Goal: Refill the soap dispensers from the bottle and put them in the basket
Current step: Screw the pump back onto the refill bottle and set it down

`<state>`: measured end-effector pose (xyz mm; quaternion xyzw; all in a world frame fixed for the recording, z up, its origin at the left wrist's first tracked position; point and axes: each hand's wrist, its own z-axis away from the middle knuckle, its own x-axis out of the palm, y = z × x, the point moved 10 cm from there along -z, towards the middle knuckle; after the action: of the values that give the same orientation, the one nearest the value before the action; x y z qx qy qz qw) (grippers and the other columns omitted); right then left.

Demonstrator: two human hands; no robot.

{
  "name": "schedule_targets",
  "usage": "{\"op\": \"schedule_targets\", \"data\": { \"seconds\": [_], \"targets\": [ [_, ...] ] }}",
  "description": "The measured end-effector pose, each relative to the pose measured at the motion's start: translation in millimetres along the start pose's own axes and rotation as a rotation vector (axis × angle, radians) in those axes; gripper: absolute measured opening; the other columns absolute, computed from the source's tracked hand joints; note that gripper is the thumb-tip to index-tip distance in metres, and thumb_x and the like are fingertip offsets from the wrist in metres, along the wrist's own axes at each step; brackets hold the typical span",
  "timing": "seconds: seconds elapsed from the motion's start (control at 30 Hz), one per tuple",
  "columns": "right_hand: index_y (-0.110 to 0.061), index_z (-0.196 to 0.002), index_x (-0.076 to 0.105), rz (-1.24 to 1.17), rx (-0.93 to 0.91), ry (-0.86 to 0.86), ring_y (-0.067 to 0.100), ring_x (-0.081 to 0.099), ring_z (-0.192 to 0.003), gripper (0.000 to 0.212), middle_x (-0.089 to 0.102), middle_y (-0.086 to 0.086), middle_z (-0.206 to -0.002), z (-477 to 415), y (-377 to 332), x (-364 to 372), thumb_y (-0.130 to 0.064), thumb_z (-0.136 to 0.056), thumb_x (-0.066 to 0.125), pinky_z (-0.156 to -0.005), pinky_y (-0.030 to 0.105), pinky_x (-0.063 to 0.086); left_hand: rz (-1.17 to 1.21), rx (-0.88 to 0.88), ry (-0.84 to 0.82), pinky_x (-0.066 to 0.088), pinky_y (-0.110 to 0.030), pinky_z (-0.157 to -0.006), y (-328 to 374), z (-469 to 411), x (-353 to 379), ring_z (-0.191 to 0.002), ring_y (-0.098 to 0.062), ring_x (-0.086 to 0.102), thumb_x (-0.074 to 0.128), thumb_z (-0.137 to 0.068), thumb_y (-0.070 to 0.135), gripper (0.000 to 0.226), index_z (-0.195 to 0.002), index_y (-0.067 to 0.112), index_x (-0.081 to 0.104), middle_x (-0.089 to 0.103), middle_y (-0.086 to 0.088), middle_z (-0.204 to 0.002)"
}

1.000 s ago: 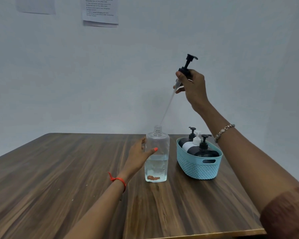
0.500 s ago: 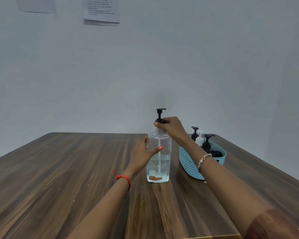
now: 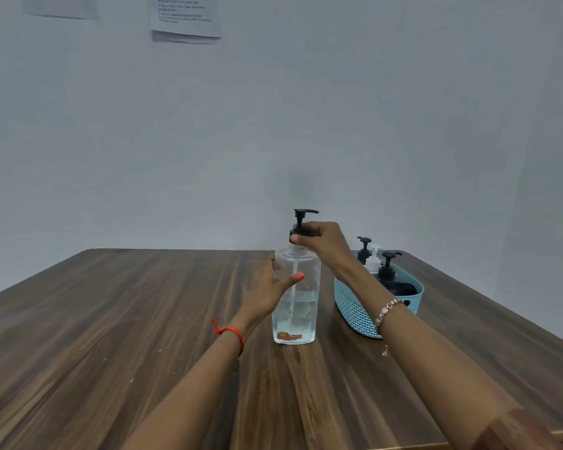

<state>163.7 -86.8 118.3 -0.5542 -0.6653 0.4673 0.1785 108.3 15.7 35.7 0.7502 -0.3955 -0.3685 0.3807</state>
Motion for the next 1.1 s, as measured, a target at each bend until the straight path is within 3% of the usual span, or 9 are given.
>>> {"op": "schedule_targets", "data": {
  "seconds": [0.07,0.2,0.3,0.4,0.5,0.67,0.83,1.0,1.1],
  "targets": [
    [-0.002,-0.096,0.069,0.008,-0.002,0.063,0.010,0.067,-0.078,0.033,0.072,0.014,-0.097,1.0,-0.6,-3.9,-0.011,-0.067,0.081,-0.072,0.014,0.053,-0.010,-0.010,-0.003,0.049,-0.035,-0.091,-0.9,-0.6,-0.1,-0.109,-0.018,0.056,0.064,-0.082,0.039,0.058,-0.130,0.020,0.039,0.053,-0.002,-0.128],
    [-0.010,-0.074,0.058,0.077,-0.007,0.185,0.012,0.058,-0.068,0.035,0.062,0.001,-0.074,5.8,0.7,-9.2,-0.033,-0.063,0.083,-0.062,0.021,0.045,-0.029,-0.011,-0.006,0.048,-0.034,-0.090,0.1,0.8,0.0,-0.106,-0.018,0.056,0.063,-0.083,0.039,0.058,-0.131,0.019,0.037,0.051,-0.003,-0.129],
    [-0.012,-0.059,0.050,-0.047,0.017,0.219,0.018,0.051,-0.065,0.030,0.052,0.004,-0.062,6.0,6.2,-17.3,-0.022,-0.074,0.074,-0.066,0.035,0.046,-0.031,-0.011,-0.015,0.047,-0.031,-0.087,1.1,1.8,0.5,-0.105,-0.017,0.055,0.062,-0.084,0.038,0.058,-0.131,0.018,0.036,0.050,-0.003,-0.130],
    [-0.011,-0.079,0.058,-0.135,0.046,0.117,0.025,0.057,-0.081,0.011,0.061,0.006,-0.075,4.3,7.0,-11.0,0.000,-0.079,0.060,-0.082,0.041,0.048,-0.022,-0.031,-0.016,0.049,-0.040,-0.094,-1.4,2.0,0.2,-0.109,-0.021,0.055,0.063,-0.083,0.039,0.059,-0.132,0.018,0.037,0.050,-0.004,-0.131],
    [-0.009,-0.099,0.063,-0.110,0.036,0.042,0.026,0.065,-0.094,0.028,0.068,0.011,-0.091,2.9,6.1,-3.7,0.006,-0.075,0.065,-0.087,0.033,0.052,-0.028,-0.033,-0.018,0.049,-0.041,-0.094,-0.8,2.9,0.6,-0.108,-0.022,0.056,0.063,-0.083,0.038,0.059,-0.132,0.019,0.036,0.050,-0.004,-0.131],
    [-0.014,-0.096,0.067,-0.019,0.004,0.022,0.004,0.065,-0.073,0.031,0.068,-0.002,-0.079,6.3,4.6,-0.6,-0.016,-0.068,0.081,-0.068,0.012,0.048,-0.009,-0.034,-0.026,0.049,-0.043,-0.095,1.6,5.2,1.4,-0.108,-0.022,0.057,0.063,-0.084,0.036,0.057,-0.131,0.019,0.037,0.050,-0.006,-0.130],
    [-0.006,-0.110,0.065,-0.031,0.032,-0.050,0.016,0.063,-0.095,0.031,0.068,0.007,-0.102,4.6,6.5,4.9,-0.010,-0.080,0.070,-0.085,0.021,0.047,-0.031,-0.038,-0.016,0.047,-0.044,-0.096,2.1,5.4,1.8,-0.110,-0.023,0.055,0.062,-0.084,0.037,0.058,-0.132,0.018,0.036,0.049,-0.006,-0.131],
    [-0.012,-0.084,0.064,0.017,0.041,0.088,0.010,0.064,-0.077,0.030,0.068,0.001,-0.084,3.7,7.9,-4.5,-0.019,-0.063,0.084,-0.066,0.016,0.047,-0.048,-0.039,-0.019,0.047,-0.044,-0.096,1.6,6.5,2.4,-0.110,-0.023,0.055,0.062,-0.084,0.039,0.058,-0.132,0.019,0.035,0.048,-0.005,-0.132],
    [-0.008,-0.097,0.059,0.081,0.037,0.042,0.013,0.060,-0.084,0.037,0.065,0.003,-0.095,2.4,8.3,2.6,-0.023,-0.070,0.080,-0.072,0.022,0.046,-0.053,-0.038,-0.018,0.046,-0.044,-0.097,2.4,6.5,2.5,-0.112,-0.024,0.054,0.061,-0.084,0.039,0.059,-0.133,0.019,0.034,0.047,-0.006,-0.133]
  ]
}}
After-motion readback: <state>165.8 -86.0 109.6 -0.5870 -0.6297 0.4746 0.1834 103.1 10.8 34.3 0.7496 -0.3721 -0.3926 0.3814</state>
